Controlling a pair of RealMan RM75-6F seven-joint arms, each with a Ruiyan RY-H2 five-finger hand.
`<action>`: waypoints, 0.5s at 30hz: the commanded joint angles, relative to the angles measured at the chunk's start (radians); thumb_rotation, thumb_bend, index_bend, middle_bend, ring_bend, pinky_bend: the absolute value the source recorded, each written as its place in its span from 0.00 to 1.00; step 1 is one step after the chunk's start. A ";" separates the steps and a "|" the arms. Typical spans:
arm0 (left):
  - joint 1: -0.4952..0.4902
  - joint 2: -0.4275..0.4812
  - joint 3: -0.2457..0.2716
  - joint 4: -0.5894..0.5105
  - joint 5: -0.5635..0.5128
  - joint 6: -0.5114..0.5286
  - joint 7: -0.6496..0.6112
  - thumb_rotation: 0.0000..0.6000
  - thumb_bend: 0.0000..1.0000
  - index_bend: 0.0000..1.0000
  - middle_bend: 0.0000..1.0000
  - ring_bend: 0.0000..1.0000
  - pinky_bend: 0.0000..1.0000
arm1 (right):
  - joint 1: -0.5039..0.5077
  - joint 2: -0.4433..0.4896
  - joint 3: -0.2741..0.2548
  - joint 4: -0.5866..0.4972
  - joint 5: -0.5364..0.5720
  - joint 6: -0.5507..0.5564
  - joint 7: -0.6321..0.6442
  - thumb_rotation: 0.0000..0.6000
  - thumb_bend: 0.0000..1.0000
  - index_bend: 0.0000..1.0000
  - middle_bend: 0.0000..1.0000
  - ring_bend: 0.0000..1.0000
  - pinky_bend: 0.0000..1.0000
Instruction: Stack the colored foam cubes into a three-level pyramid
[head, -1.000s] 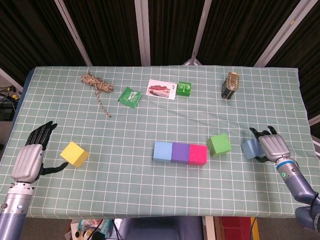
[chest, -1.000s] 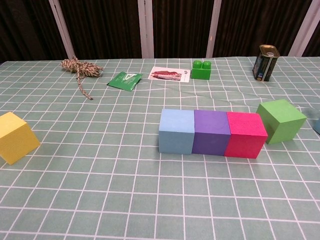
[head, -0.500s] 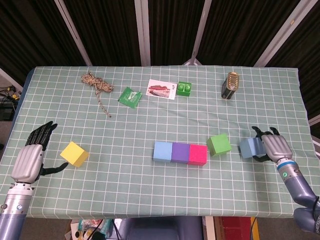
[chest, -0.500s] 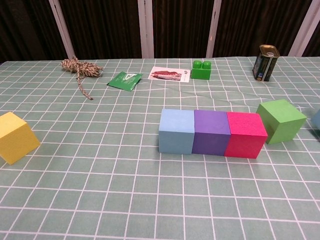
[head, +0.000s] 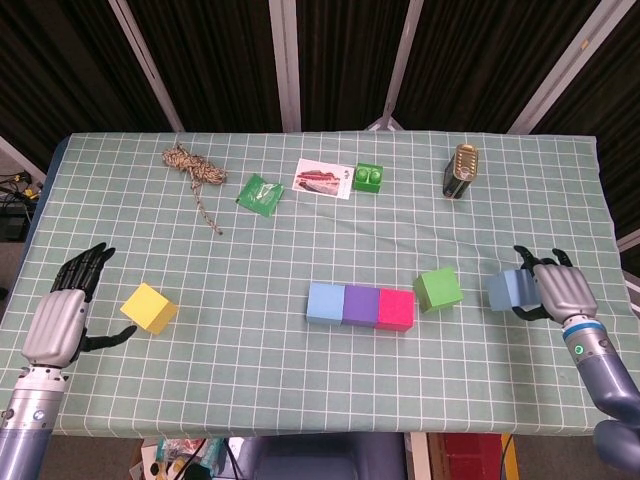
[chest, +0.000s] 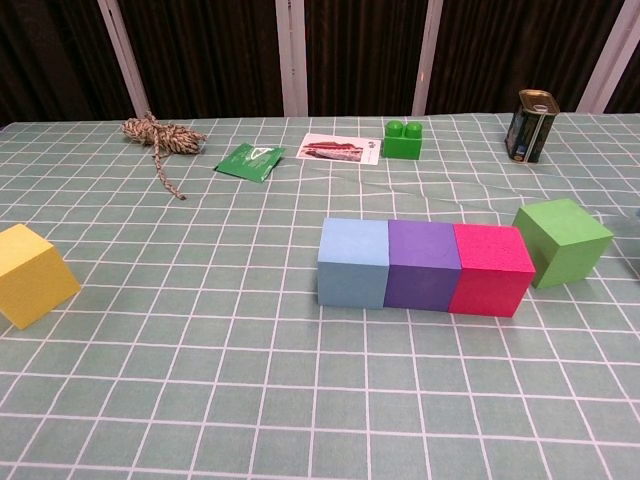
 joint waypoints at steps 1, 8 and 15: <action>0.001 0.000 0.000 -0.001 0.002 -0.002 0.000 1.00 0.15 0.00 0.00 0.00 0.00 | -0.005 0.022 -0.013 -0.050 0.066 0.014 -0.043 1.00 0.33 0.09 0.39 0.25 0.00; 0.001 0.000 0.002 0.000 0.005 -0.010 0.000 1.00 0.15 0.00 0.00 0.00 0.00 | -0.019 0.059 -0.036 -0.154 0.157 0.058 -0.098 1.00 0.34 0.09 0.39 0.25 0.00; 0.001 -0.001 0.000 0.000 0.010 -0.013 0.001 1.00 0.15 0.00 0.00 0.00 0.00 | -0.033 0.060 -0.038 -0.247 0.242 0.112 -0.104 1.00 0.34 0.09 0.39 0.26 0.00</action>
